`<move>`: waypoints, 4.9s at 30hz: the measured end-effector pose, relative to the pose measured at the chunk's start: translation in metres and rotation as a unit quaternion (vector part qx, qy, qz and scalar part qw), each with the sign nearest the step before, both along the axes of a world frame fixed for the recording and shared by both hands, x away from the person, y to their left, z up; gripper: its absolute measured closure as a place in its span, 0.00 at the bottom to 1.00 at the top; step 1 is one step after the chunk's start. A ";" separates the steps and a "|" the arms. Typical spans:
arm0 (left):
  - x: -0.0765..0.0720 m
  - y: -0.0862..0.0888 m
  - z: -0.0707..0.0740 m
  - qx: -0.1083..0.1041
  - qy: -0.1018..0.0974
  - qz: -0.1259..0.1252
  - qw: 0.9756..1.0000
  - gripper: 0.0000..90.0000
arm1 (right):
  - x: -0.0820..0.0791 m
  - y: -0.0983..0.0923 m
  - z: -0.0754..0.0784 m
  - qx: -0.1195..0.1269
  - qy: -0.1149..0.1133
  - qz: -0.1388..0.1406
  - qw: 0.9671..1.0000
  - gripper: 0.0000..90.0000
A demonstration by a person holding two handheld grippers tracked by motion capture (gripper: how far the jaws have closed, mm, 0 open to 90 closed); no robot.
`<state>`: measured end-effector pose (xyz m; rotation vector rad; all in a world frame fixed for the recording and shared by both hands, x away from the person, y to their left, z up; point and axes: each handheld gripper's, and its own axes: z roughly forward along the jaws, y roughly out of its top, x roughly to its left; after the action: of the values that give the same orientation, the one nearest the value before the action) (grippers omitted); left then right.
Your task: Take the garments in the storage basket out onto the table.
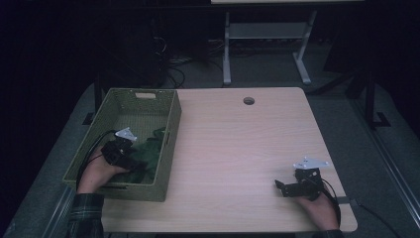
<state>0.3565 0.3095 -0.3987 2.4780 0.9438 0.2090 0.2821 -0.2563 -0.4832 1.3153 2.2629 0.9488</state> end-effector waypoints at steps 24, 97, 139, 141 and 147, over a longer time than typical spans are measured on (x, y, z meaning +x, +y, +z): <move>0.009 0.009 0.053 -0.053 -0.023 0.034 0.998 0.88 | 0.000 0.000 0.000 0.000 0.000 0.000 1.000 0.02; 0.025 -0.108 0.205 -0.212 -0.113 -0.031 0.970 0.90 | 0.000 0.000 0.000 0.001 0.002 -0.001 1.000 0.02; 0.021 -0.280 0.074 -0.222 -0.038 -0.114 0.968 0.89 | 0.000 0.000 0.000 0.001 0.001 -0.003 1.000 0.02; 0.022 -0.286 0.060 -0.219 -0.029 -0.115 0.969 0.89 | 0.000 0.000 0.000 0.002 0.002 -0.003 1.000 0.02; 0.026 -0.293 0.029 -0.210 -0.005 -0.110 0.971 0.88 | 0.000 0.000 0.000 0.000 0.002 -0.001 1.000 0.02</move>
<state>0.3823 0.0169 -0.3695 2.1602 0.6226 -0.0497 0.2820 -0.2563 -0.4832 1.3207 2.2626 0.9466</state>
